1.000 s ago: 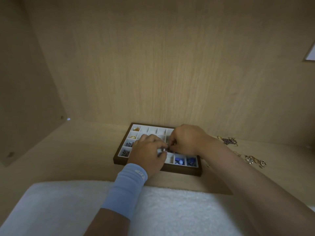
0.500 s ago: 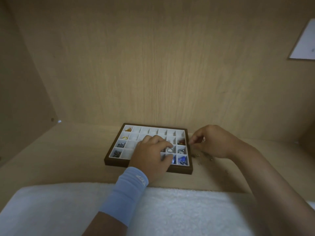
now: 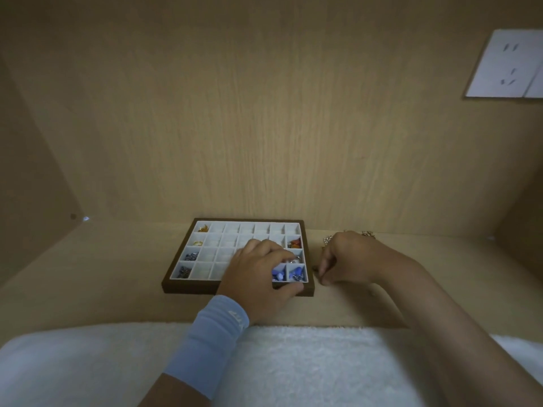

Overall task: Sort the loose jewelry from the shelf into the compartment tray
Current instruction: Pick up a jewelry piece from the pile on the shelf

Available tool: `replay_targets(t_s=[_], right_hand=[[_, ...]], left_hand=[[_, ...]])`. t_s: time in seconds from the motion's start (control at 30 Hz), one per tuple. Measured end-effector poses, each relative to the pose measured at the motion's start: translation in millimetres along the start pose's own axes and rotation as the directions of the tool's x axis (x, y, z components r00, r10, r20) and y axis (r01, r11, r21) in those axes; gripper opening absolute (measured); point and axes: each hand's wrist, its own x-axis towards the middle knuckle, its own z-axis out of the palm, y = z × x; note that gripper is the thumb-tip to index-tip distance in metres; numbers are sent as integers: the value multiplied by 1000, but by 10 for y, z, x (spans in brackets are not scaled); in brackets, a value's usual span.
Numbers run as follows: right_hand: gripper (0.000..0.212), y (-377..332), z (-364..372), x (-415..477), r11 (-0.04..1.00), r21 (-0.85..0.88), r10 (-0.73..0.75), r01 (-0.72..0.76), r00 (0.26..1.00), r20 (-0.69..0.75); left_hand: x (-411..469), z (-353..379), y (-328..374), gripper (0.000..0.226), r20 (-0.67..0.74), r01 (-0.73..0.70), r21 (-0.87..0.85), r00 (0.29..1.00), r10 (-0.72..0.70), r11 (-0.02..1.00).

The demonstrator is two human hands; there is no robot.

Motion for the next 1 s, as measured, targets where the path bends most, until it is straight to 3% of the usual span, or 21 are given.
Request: replay_targets(t_s=[0.1, 0.17, 0.27, 0.37, 0.5, 0.67, 0.77, 0.83, 0.9, 0.93, 1.0], right_hand=[[2, 31, -4, 12, 993, 116, -15, 20, 999, -48], [7, 3, -9, 11, 951, 298, -41, 77, 991, -127], [3, -140, 8, -4, 794, 581, -51, 180, 972, -231], [8, -296, 66, -15, 639, 737, -60, 219, 970, -236], [11, -434, 137, -15, 522, 822, -39, 227, 969, -243], [10, -485, 185, 24, 570, 783, -19, 250, 956, -292], [9, -515, 225, 79, 653, 696, -44, 298, 933, -358], [7, -568, 243, 128, 771, 560, -96, 304, 924, -369], [6, -639, 251, 164, 893, 353, -163, 279, 931, -326], [6, -671, 256, 185, 932, 230, -206, 279, 932, -299], [8, -735, 270, 235, 956, -4, -286, 294, 927, -242]], left_hand=[[-13, -31, 8, 36, -59, 16, -100, 998, -22, 995], [-25, -46, 24, 28, -74, 47, -216, 995, -65, 975], [-42, -79, 74, 24, -92, 108, -466, 981, -169, 878], [-44, -142, 116, 23, -106, 132, -693, 954, -281, 708], [-44, -198, 100, 16, -110, 134, -772, 935, -338, 621], [-58, -289, 22, 18, -158, 112, -714, 936, -315, 691], [-58, -327, -86, 14, -139, 141, -645, 945, -296, 751], [-68, -343, -224, 12, -100, 184, -507, 958, -269, 842], [-82, -354, -405, 18, -91, 190, -172, 974, -208, 967], [-97, -366, -477, 22, -76, 196, -53, 977, -200, 979], [-127, -389, -548, 29, -14, 241, -4, 970, -241, 970]])
